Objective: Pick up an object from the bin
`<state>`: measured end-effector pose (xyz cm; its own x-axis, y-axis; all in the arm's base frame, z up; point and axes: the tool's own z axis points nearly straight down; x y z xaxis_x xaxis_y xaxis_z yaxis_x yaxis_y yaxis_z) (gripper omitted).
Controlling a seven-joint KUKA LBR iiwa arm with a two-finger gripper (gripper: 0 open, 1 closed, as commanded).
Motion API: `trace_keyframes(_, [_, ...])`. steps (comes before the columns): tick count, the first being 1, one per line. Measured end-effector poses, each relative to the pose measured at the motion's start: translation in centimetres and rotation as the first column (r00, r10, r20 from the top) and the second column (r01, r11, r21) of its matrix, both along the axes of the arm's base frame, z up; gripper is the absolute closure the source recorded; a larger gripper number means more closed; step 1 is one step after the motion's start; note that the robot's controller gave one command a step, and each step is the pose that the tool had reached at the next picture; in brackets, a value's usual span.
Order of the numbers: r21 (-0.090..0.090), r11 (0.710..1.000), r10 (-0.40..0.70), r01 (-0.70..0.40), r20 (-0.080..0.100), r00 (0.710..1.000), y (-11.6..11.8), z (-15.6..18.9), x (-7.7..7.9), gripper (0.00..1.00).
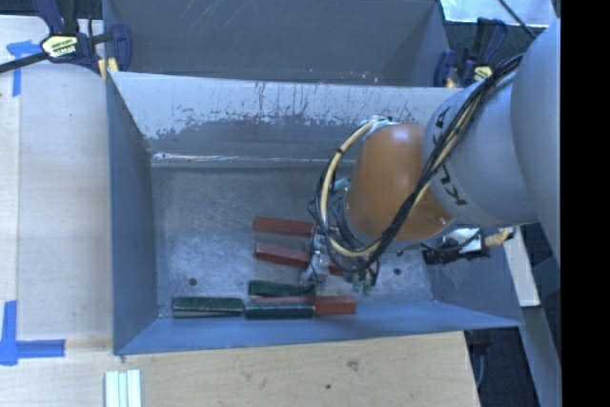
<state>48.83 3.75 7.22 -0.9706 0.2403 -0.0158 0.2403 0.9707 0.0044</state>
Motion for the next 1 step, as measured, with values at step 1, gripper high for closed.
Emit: trace_keyframes(1, [0.001, 1.0, -0.018, 0.018, -0.005, 1.0, 1.24, 20.17, 3.22, 1.0])
